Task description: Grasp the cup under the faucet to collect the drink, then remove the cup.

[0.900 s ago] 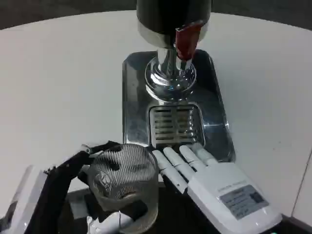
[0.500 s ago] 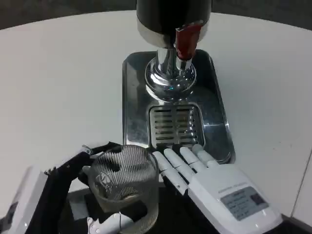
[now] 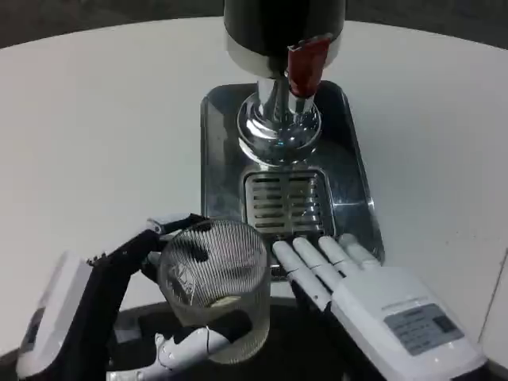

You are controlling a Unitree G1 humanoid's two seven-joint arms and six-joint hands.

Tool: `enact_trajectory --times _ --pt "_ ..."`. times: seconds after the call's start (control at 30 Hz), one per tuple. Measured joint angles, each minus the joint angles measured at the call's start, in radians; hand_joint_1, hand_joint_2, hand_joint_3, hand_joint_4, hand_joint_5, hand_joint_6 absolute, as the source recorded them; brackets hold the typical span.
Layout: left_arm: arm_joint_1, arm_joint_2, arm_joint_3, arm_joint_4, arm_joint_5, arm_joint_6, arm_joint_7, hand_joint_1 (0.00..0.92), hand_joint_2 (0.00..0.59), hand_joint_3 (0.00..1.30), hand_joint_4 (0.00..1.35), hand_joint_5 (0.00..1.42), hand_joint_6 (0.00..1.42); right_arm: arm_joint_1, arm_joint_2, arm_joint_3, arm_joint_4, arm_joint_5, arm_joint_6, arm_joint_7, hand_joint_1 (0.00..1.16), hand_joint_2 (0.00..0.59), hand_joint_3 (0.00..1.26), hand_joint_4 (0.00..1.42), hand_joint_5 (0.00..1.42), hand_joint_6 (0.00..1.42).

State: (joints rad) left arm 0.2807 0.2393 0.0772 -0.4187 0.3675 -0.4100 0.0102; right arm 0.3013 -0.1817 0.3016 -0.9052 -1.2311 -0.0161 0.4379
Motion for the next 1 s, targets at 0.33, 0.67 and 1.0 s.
enact_trajectory --times 0.33,0.67,1.0 --pt "-0.212 0.014 -0.005 0.187 0.072 -0.005 0.036 0.570 0.253 0.95 1.09 0.82 0.55 0.094 0.041 -0.096 -0.057 -0.003 0.003 -0.011 0.80 0.312 0.00 0.00 0.00 0.00" --pt "-0.409 0.028 -0.042 0.412 0.134 -0.022 0.124 0.569 0.253 0.95 1.09 0.83 0.55 0.133 0.068 -0.123 -0.074 -0.003 -0.004 -0.029 0.80 0.312 0.00 0.00 0.00 0.00" --pt "-0.562 0.038 -0.102 0.644 0.165 -0.053 0.209 0.569 0.253 0.95 1.09 0.84 0.57 0.166 0.085 -0.146 -0.077 0.002 -0.009 -0.045 0.80 0.312 0.00 0.00 0.00 0.00"
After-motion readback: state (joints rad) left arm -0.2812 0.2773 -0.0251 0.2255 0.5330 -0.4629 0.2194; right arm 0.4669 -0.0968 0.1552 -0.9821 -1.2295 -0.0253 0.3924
